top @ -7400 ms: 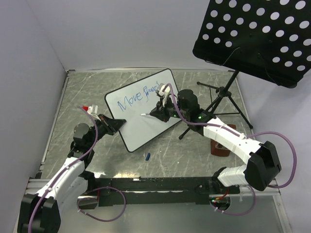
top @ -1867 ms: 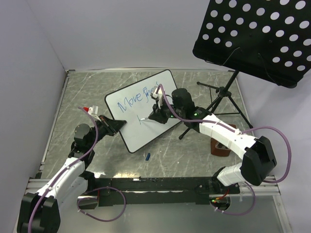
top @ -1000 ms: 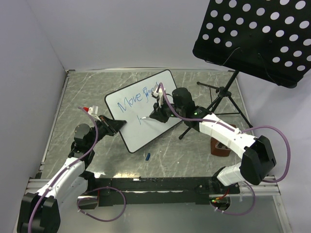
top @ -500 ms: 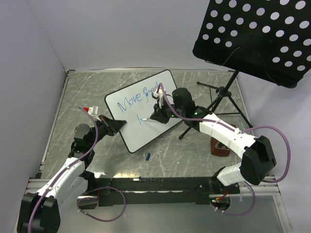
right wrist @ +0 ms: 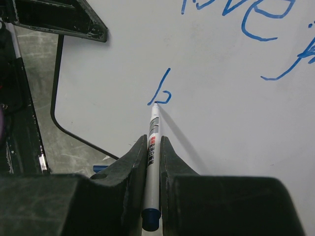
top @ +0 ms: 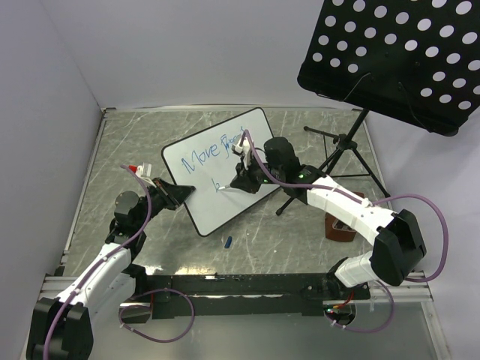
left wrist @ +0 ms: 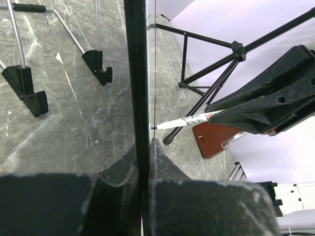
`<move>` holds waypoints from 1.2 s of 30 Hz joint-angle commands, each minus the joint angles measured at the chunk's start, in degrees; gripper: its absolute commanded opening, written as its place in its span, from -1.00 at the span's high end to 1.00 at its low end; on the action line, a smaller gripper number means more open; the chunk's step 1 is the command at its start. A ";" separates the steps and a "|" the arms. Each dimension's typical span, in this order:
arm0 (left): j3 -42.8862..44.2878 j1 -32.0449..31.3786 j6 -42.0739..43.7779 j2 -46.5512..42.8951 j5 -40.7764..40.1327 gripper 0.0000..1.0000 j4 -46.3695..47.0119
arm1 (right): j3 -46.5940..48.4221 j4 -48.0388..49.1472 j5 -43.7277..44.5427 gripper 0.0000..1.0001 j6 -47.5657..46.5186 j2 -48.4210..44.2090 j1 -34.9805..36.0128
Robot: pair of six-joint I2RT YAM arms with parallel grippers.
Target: Write a sentence on the whiteboard
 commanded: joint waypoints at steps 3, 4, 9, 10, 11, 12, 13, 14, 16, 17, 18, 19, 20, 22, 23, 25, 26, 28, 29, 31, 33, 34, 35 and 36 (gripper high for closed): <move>0.50 -0.65 1.96 -0.37 2.61 0.98 5.83 | 1.72 -0.04 -0.59 1.00 0.64 -0.75 0.88; 0.50 -0.65 1.87 -0.45 2.61 0.97 5.84 | 2.07 -0.04 -0.59 1.00 0.73 -0.58 0.96; 0.50 -0.65 1.96 -0.54 2.61 0.98 5.57 | 3.30 0.23 -1.02 1.00 1.08 -0.92 0.88; 0.50 -0.65 1.96 -0.63 2.61 0.97 5.57 | 3.91 0.14 -1.02 1.00 1.08 -1.10 0.88; 0.42 -0.65 1.96 -0.45 2.61 0.98 5.66 | 4.18 -0.04 -1.02 1.00 1.25 -1.19 0.79; 0.50 -0.65 1.96 -0.45 2.70 0.98 5.66 | 4.44 -0.21 -1.11 1.00 1.34 -1.36 0.79; 0.50 -0.65 1.96 -0.37 2.70 0.97 5.75 | 4.62 -0.21 -1.55 1.00 1.34 -1.89 0.79; 0.33 -0.65 1.87 -0.36 2.70 0.98 5.83 | 4.80 -0.13 -1.64 1.00 1.43 -2.15 0.79; 0.33 -0.65 1.87 -0.45 2.70 0.98 5.92 | 4.54 -0.04 -2.34 1.00 1.60 -3.03 0.61; 0.24 -0.65 1.87 -0.45 2.70 0.98 5.92 | 4.27 0.05 -2.60 1.00 1.61 -3.47 0.61; 0.24 -0.65 1.87 -0.45 2.70 0.98 5.92 | 4.01 0.22 -2.87 1.00 1.69 -4.17 0.44; 0.24 -0.65 1.87 -0.45 2.70 0.98 5.92 | 3.49 0.40 -3.48 1.00 1.52 -4.61 0.26; 0.15 -0.65 1.96 -0.54 2.53 0.97 5.92 | 3.13 0.58 -3.92 1.00 1.43 -4.88 -0.09; 0.15 -0.65 1.96 -0.45 2.61 0.98 6.01 | 1.91 1.02 -4.71 1.00 0.99 -6.02 -0.62; 0.07 -0.65 1.96 -0.54 2.70 0.98 6.27 | 1.64 1.10 -5.06 1.00 0.82 -6.28 -1.23; 0.06 -0.65 1.87 -0.28 2.79 0.97 6.45 | 0.94 1.10 -5.68 1.00 0.29 -6.64 -1.76; -0.02 -0.65 1.78 -0.19 2.88 0.98 6.62 | 0.67 1.54 -6.64 1.00 0.03 -6.81 -2.46; 0.06 -0.65 1.87 -0.28 2.88 0.98 6.54 | -0.12 2.16 -7.70 1.00 -0.33 -7.17 -3.16; 0.06 -0.65 1.87 -0.36 2.79 0.98 6.45 | -0.38 2.51 -8.14 1.00 -0.42 -7.17 -3.69; -0.02 -0.74 1.87 -0.54 2.70 0.98 6.45 | -0.56 2.77 -8.06 1.00 -0.77 -6.99 -4.04; -0.02 -0.74 1.87 -0.72 2.70 0.97 6.36 | -0.47 3.12 -7.97 1.00 -0.85 -6.55 -4.74; -0.02 -0.74 1.78 -0.63 2.79 0.97 6.36 | -0.56 3.13 -7.88 1.00 -0.86 -6.38 -4.84; -0.02 -0.74 1.78 -0.63 2.79 0.98 6.45 | -0.56 3.21 -7.88 1.00 -1.12 -6.11 -4.92; -0.02 -0.74 1.69 -0.63 2.79 0.98 6.45 | -0.48 3.30 -7.71 1.00 -1.12 -6.02 -5.10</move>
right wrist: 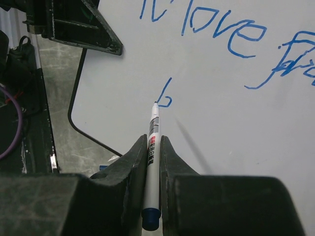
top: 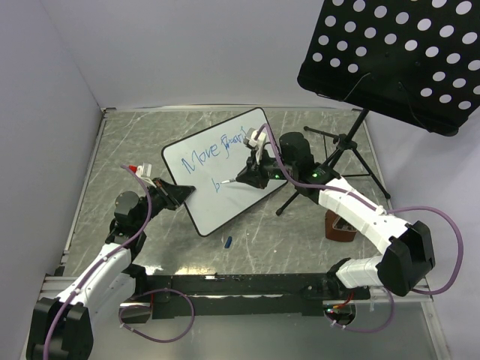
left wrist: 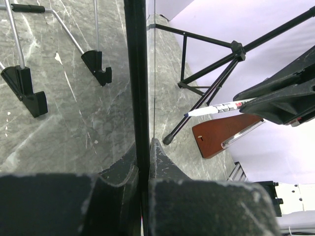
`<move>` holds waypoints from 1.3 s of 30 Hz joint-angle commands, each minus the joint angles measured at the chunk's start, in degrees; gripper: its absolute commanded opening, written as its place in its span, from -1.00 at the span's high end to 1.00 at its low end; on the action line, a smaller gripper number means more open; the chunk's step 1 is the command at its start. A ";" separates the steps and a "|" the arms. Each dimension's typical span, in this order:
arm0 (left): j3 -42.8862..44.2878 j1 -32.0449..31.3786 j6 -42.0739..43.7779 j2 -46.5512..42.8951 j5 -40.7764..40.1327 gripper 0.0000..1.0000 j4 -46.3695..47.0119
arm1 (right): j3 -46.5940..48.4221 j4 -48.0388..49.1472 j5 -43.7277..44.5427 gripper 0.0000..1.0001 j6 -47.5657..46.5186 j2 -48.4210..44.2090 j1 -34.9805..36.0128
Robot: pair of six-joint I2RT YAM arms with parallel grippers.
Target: Write a sentence on the whiteboard
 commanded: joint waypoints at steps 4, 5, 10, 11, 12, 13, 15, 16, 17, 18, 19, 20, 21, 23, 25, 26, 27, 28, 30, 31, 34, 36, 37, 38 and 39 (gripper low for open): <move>0.11 -0.72 1.78 -0.72 2.72 0.98 5.93 | 0.01 3.19 -0.91 1.00 -1.65 -0.32 -0.99; 0.28 -0.72 1.78 -0.80 2.64 0.98 5.75 | 0.18 3.11 -0.91 1.00 -1.65 -0.14 -0.91; 0.28 -0.72 1.69 -0.72 2.72 0.98 5.75 | 0.71 3.19 -0.73 1.00 -2.26 0.65 -1.08; 0.20 -0.72 1.78 -0.72 2.55 0.97 5.75 | 0.88 3.19 -0.64 1.00 -2.35 0.74 -1.17; 0.28 -0.72 1.78 -0.72 2.63 0.97 5.75 | 0.97 3.19 -0.64 1.00 -2.44 0.91 -1.08; 0.20 -0.72 1.78 -0.72 2.55 0.98 5.75 | 1.06 3.45 -0.64 1.00 -2.52 1.26 -1.08; 0.28 -0.72 1.78 -0.54 2.63 0.98 5.84 | 1.24 3.54 -0.73 1.00 -2.61 1.53 -1.17; 0.20 -0.72 1.69 -0.54 2.55 0.98 5.92 | 1.24 3.72 -0.82 1.00 -2.61 1.88 -1.17; 0.20 -0.72 1.61 -0.54 2.72 0.97 5.93 | 1.41 3.72 -0.90 1.00 -2.70 2.14 -1.17; 0.20 -0.72 1.69 -0.37 2.64 0.98 5.93 | 1.50 3.89 -0.82 1.00 -2.70 2.32 -1.08; 0.28 -0.72 1.69 -0.28 2.81 0.98 5.84 | 1.50 4.07 -0.64 1.00 -2.79 2.67 -1.08; 0.28 -0.72 1.78 -0.19 2.72 0.98 5.84 | 1.59 4.07 -0.47 1.00 -2.88 2.85 -1.17; 0.46 -0.72 1.78 -0.19 2.81 0.98 5.84 | 1.59 3.98 -0.38 1.00 -2.88 3.02 -1.17; 0.46 -0.63 1.78 -0.19 2.81 0.98 5.75 | 1.68 3.90 -0.12 1.00 -2.88 3.29 -1.08; 0.37 -0.72 1.69 -0.28 2.81 0.98 5.75 | 1.85 3.81 0.06 1.00 -2.96 3.73 -1.17; 0.37 -0.72 1.61 -0.45 2.72 0.98 5.84 | 1.94 3.55 0.15 1.00 -2.97 3.99 -1.08; 0.20 -0.72 1.61 -0.45 2.72 0.97 5.92 | 2.03 3.37 0.24 1.00 -2.88 4.43 -1.17; 0.28 -0.72 1.52 -0.37 2.81 0.98 5.93 | 2.12 3.37 0.15 1.00 -2.88 4.69 -1.08; 0.28 -0.72 1.60 -0.37 2.81 0.98 5.93 | 2.29 3.37 0.50 1.00 -2.79 5.31 -0.99; 0.37 -0.72 1.61 -0.28 2.90 0.98 5.93 | 2.47 3.37 0.59 1.00 -2.70 5.48 -0.99; 0.37 -0.72 1.61 -0.28 2.90 0.97 5.93 | 3.08 3.37 1.11 1.00 -2.35 6.45 -0.91; 0.37 -0.72 1.61 -0.45 2.99 0.97 5.93 | 3.35 3.54 1.55 1.00 -2.35 6.89 -0.90; 0.28 -0.72 1.61 -0.45 2.99 0.98 6.01 | 3.52 3.54 1.73 1.00 -2.26 6.89 -0.90; 0.28 -0.72 1.61 -0.37 2.90 0.97 6.10 | 3.52 3.63 1.73 1.00 -2.17 7.07 -0.99; 0.20 -0.72 1.61 -0.45 2.90 0.98 6.19 | 3.70 3.63 1.82 1.00 -2.09 7.24 -0.91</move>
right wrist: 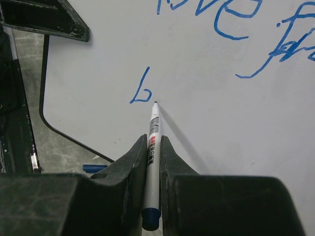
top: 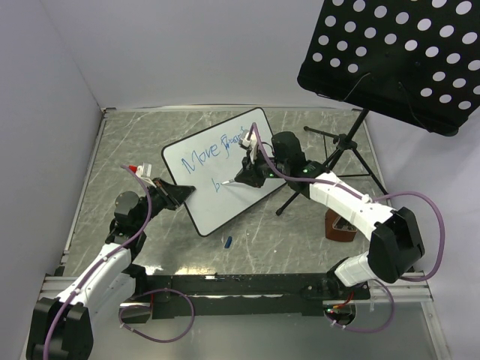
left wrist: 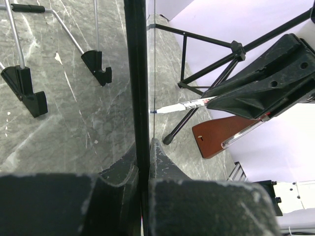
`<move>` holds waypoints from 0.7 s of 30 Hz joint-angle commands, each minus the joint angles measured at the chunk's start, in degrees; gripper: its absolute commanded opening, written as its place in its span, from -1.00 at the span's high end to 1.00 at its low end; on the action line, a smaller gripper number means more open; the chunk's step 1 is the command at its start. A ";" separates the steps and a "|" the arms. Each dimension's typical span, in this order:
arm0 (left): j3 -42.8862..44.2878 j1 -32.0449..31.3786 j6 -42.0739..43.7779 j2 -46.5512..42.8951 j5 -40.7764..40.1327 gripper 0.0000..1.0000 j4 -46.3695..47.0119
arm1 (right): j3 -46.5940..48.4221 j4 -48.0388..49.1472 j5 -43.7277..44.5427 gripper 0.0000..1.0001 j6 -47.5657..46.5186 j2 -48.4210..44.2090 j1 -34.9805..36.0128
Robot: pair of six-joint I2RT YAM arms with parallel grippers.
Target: Write a sentence on the whiteboard
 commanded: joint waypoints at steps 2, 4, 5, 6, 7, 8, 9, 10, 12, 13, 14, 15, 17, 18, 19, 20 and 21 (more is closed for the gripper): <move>0.28 -0.72 1.54 -0.10 3.14 0.98 6.25 | 3.30 2.43 0.79 1.00 -0.10 1.56 -0.12; 0.28 -0.72 1.54 -0.10 3.14 0.98 6.34 | 3.66 2.61 0.97 1.00 0.34 1.82 -0.03; 0.37 -0.72 1.63 -0.10 3.14 0.98 6.34 | 3.74 2.61 1.06 1.00 0.43 2.00 -0.12; 0.37 -0.72 1.63 -0.27 3.05 0.98 6.17 | 3.83 2.95 1.14 1.00 0.87 2.09 -0.12; 0.28 -0.72 1.63 -0.36 3.14 0.98 6.17 | 3.75 3.13 1.41 1.00 1.05 2.00 -0.12; 0.37 -0.72 1.63 -0.28 3.05 0.98 6.08 | 3.74 3.48 1.58 1.00 1.22 2.00 -0.20; 0.37 -0.72 1.63 -0.28 2.97 0.97 6.08 | 3.66 3.57 2.72 1.00 1.40 1.92 -0.21; 0.20 -0.72 1.63 -0.36 3.05 0.98 6.08 | 3.48 3.83 3.16 1.00 1.49 1.83 -0.21; 0.37 -0.72 1.63 -0.28 3.05 0.97 6.17 | 3.48 3.58 3.86 1.00 1.40 1.74 -0.21; 0.37 -0.72 1.63 -0.28 3.14 0.98 6.17 | 3.57 3.40 4.65 1.00 1.40 1.74 -0.29; 0.28 -0.72 1.71 -0.28 2.97 0.98 6.17 | 3.48 3.14 5.01 1.00 1.40 1.74 -0.21; 0.37 -0.80 1.72 -0.19 3.05 0.97 6.17 | 3.48 3.05 5.27 1.00 1.31 1.74 -0.21; 0.37 -0.72 1.72 -0.19 3.05 0.98 6.17 | 3.48 2.52 5.97 1.00 1.31 1.65 -0.47; 0.37 -0.80 1.72 -0.19 2.97 0.98 6.17 | 3.39 2.35 6.24 1.00 1.22 1.56 -0.47; 0.37 -0.72 1.72 -0.10 3.05 0.97 6.08 | 3.39 2.08 6.33 1.00 1.22 1.48 -0.38; 0.37 -0.72 1.80 -0.27 2.97 0.98 6.08 | 3.39 1.82 6.68 1.00 1.14 1.39 -0.56; 0.37 -0.72 1.80 -0.28 3.05 0.98 6.08 | 3.39 1.47 6.68 1.00 0.87 1.30 -0.47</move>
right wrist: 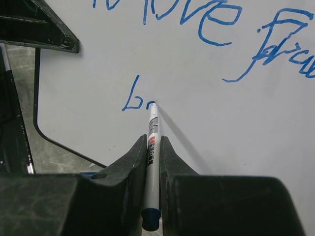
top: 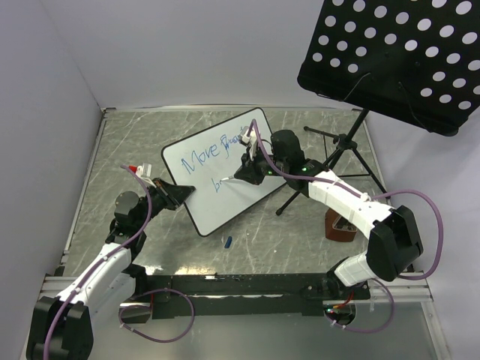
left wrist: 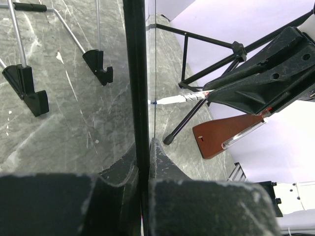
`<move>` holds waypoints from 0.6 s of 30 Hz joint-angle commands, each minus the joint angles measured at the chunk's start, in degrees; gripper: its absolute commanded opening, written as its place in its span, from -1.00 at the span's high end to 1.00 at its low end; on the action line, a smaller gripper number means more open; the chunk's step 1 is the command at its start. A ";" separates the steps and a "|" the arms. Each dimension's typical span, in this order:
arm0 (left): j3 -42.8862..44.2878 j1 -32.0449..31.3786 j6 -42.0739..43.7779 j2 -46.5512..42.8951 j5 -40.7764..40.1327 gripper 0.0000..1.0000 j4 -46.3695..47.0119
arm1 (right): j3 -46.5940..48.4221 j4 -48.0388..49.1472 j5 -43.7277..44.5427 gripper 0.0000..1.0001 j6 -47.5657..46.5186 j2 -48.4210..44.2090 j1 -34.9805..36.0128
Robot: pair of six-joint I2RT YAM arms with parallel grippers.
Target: Write a sentence on the whiteboard
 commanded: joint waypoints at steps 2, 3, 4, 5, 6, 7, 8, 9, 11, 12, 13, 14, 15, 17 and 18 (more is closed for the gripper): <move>0.55 -0.74 2.07 -0.60 3.07 0.98 5.62 | 2.45 0.04 4.56 1.00 -1.23 -0.10 -0.53; 0.55 -0.74 2.07 -0.60 3.07 0.98 5.62 | 2.63 -0.83 4.56 1.00 -1.66 -0.19 -0.53; 0.63 -0.82 2.07 -0.60 3.07 0.98 5.62 | 2.63 -1.10 4.65 1.00 -1.84 -0.45 -0.45; 0.63 -0.74 2.07 -0.60 3.07 0.98 5.62 | 2.46 -1.45 4.65 1.00 -1.93 -0.54 -0.53; 0.55 -0.74 2.07 -0.60 2.99 0.98 5.62 | 2.28 -1.80 4.83 1.00 -2.19 -0.71 -0.53; 0.55 -0.82 2.07 -0.60 2.99 0.98 5.62 | 2.28 -2.07 4.91 1.00 -2.28 -0.98 -0.45; 0.55 -0.74 2.07 -0.69 3.07 0.98 5.62 | 2.02 -2.16 4.92 1.00 -2.37 -1.15 -0.53; 0.55 -0.74 1.98 -0.61 2.99 0.98 5.71 | 1.93 -2.50 4.65 1.00 -2.63 -1.33 -0.45; 0.63 -0.74 2.06 -0.60 3.07 0.98 5.71 | 1.75 -2.95 4.21 1.00 -2.64 -1.42 -0.53; 0.63 -0.74 2.07 -0.52 2.99 0.98 5.62 | 1.84 -3.21 3.95 1.00 -2.72 -1.42 -0.53; 0.63 -0.74 2.07 -0.52 3.07 0.97 5.53 | 1.75 -3.65 3.60 1.00 -2.81 -1.33 -0.36; 0.63 -0.74 2.07 -0.52 2.99 0.98 5.62 | 1.75 -3.91 3.34 1.00 -2.81 -1.16 -0.27; 0.63 -0.74 2.07 -0.60 3.07 0.97 5.62 | 1.66 -4.09 2.99 1.00 -2.81 -1.16 -0.36; 0.63 -0.74 2.07 -0.60 2.99 0.98 5.53 | 1.40 -4.62 2.46 1.00 -2.99 -1.07 -0.01; 0.55 -0.74 2.07 -0.60 2.99 0.98 5.53 | 1.31 -4.70 2.37 1.00 -3.07 -1.07 0.08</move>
